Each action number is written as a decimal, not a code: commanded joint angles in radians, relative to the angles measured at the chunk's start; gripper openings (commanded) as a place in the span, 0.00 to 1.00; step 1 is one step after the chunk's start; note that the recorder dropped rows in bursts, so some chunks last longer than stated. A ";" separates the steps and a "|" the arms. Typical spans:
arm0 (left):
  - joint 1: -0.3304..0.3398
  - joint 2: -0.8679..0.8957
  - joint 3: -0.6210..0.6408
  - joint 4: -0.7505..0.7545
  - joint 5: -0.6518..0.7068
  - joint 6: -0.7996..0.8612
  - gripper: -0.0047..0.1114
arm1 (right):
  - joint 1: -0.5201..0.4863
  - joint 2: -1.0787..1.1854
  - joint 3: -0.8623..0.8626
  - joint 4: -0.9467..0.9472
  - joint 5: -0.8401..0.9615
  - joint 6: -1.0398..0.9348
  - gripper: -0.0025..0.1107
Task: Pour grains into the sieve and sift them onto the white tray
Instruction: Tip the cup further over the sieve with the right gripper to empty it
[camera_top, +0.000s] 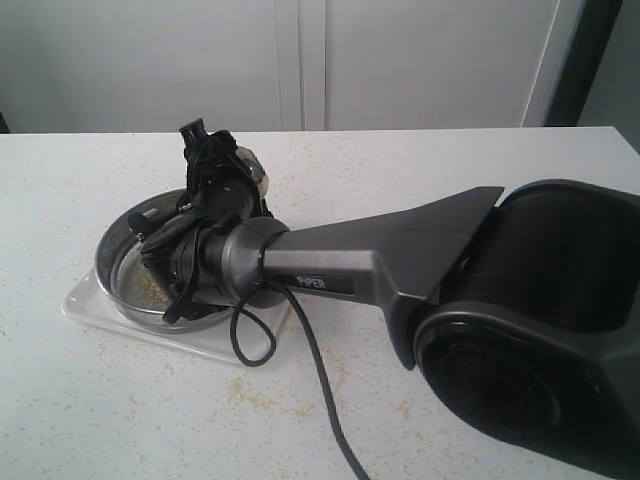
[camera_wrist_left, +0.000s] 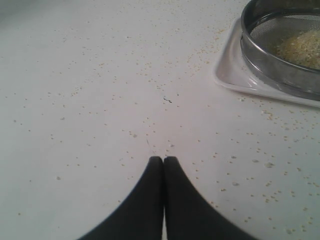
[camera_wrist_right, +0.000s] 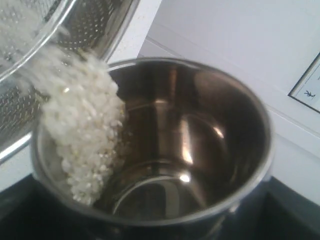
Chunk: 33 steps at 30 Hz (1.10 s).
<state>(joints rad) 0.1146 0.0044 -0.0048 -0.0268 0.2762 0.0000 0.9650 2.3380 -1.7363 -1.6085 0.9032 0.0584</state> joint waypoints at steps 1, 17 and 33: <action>0.002 -0.004 0.005 0.002 -0.001 0.000 0.04 | -0.014 -0.008 -0.007 -0.021 0.009 0.035 0.02; 0.002 -0.004 0.005 0.002 -0.001 0.000 0.04 | 0.012 -0.008 -0.007 -0.136 -0.013 0.028 0.02; 0.002 -0.004 0.005 0.002 -0.001 0.000 0.04 | 0.028 -0.014 -0.013 -0.136 0.009 -0.030 0.02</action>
<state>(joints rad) 0.1146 0.0044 -0.0048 -0.0268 0.2762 0.0000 0.9874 2.3380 -1.7400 -1.7277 0.8945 0.0432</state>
